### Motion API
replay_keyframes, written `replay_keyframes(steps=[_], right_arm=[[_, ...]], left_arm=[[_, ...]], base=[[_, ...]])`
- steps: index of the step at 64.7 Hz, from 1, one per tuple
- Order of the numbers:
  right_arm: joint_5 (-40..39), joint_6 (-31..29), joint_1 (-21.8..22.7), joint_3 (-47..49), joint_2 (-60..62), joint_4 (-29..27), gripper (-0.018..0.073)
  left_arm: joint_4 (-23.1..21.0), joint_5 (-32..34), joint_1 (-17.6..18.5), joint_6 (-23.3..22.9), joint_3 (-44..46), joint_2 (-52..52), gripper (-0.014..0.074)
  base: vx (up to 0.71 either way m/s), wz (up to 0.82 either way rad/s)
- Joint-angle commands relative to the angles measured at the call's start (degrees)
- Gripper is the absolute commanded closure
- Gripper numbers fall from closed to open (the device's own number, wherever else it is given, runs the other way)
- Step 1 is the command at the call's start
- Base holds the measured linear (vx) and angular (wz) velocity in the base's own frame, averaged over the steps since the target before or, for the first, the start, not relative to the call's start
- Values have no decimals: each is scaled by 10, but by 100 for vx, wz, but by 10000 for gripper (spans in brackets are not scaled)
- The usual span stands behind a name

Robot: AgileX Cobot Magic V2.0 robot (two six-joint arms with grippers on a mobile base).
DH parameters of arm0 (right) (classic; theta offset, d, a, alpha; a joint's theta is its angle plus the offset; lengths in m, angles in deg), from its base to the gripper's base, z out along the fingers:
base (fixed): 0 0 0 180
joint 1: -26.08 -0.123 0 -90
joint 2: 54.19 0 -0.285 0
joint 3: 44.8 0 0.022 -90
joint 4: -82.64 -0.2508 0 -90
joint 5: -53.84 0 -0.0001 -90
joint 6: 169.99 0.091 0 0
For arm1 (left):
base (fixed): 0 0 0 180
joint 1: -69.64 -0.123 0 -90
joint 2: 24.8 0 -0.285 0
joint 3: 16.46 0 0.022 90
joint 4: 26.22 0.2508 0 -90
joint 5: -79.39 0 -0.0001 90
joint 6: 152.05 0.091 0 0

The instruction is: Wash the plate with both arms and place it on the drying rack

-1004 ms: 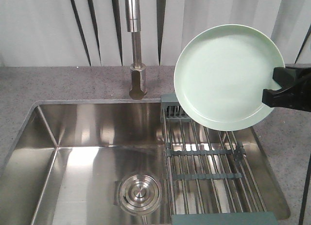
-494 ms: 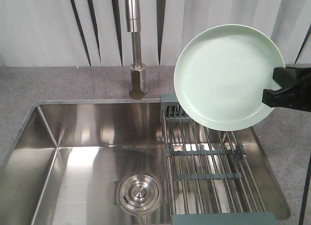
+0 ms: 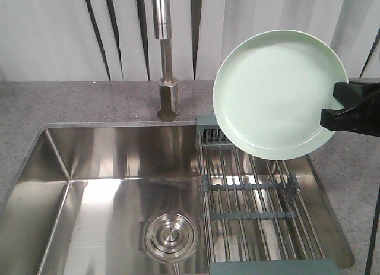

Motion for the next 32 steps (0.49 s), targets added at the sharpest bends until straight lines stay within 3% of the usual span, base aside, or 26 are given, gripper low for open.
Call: replay_keyframes(steps=[1, 17, 32], right_arm=[[-42, -4, 2, 16, 10, -5, 564], [-42, -4, 2, 16, 10, -5, 564], [-42, -4, 2, 16, 10, -5, 564]], left_arm=[[0, 25, 0, 13, 81, -82, 602], [0, -119, 0, 31, 245, -278, 602], [-3, -130, 0, 35, 278, -362, 602]], base=[[0, 0], [0, 0], [0, 0]])
